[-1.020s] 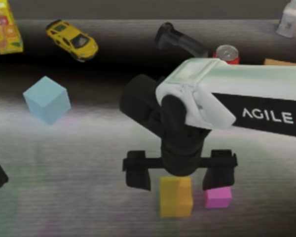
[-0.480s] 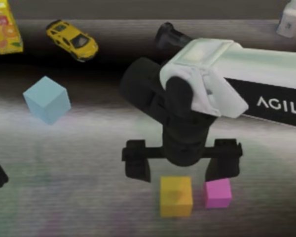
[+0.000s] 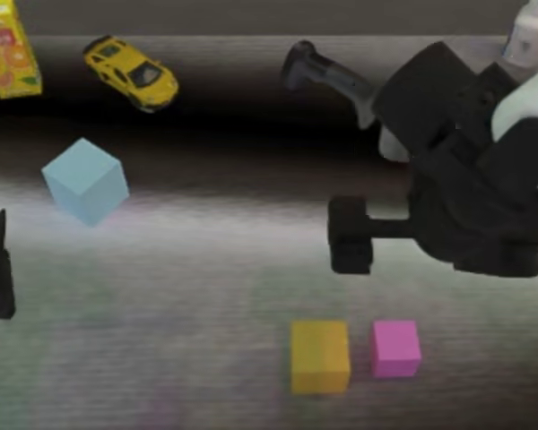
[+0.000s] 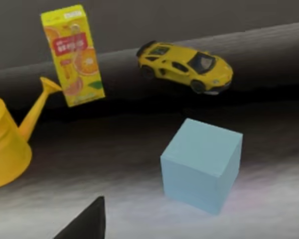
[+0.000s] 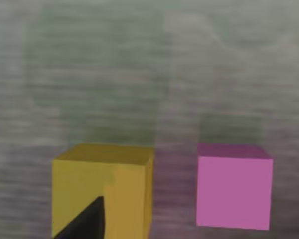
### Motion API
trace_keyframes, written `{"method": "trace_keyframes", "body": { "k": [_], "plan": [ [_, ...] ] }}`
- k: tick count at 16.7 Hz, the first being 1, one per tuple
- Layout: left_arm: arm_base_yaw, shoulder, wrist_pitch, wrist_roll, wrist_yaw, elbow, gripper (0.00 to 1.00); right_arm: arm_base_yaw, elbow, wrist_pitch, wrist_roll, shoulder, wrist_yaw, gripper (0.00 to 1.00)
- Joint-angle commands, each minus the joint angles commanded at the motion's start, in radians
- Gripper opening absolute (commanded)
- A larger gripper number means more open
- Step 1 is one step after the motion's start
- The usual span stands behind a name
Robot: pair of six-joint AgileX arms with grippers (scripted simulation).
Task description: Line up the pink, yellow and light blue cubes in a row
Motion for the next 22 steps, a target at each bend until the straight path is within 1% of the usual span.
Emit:
{"method": "trace_keyframes", "body": {
  "k": [4, 6, 8, 10, 12, 15, 19, 22],
  "plan": [
    [-0.046, 0.431, -0.303, 0.095, 0.008, 0.357, 1.00, -0.147, -0.291, 0.141, -0.166, -0.299, 0.037, 1.00],
    [-0.064, 0.679, -0.461, 0.147, 0.004, 0.545, 1.00, -0.228, -0.457, 0.220, -0.256, -0.465, 0.044, 1.00],
    [-0.077, 0.934, -0.609, 0.197, -0.003, 0.730, 1.00, -0.309, -0.621, 0.305, -0.342, -0.638, 0.042, 1.00],
    [-0.084, 1.179, -0.735, 0.243, -0.014, 0.910, 1.00, -0.388, -0.774, 0.398, -0.422, -0.815, 0.029, 1.00],
    [-0.085, 1.400, -0.838, 0.285, -0.025, 1.085, 1.00, -0.463, -0.908, 0.498, -0.493, -0.991, 0.010, 1.00],
    [-0.079, 1.663, -0.939, 0.338, -0.038, 1.320, 1.00, -0.560, -1.063, 0.653, -0.578, -1.237, -0.028, 1.00],
    [-0.063, 1.863, -0.976, 0.385, -0.046, 1.547, 1.00, -0.657, -1.182, 0.840, -0.653, -1.481, -0.073, 1.00],
    [-0.054, 1.910, -0.967, 0.404, -0.047, 1.629, 1.00, -0.693, -1.215, 0.916, -0.678, -1.563, -0.091, 1.00]
  ]
}}
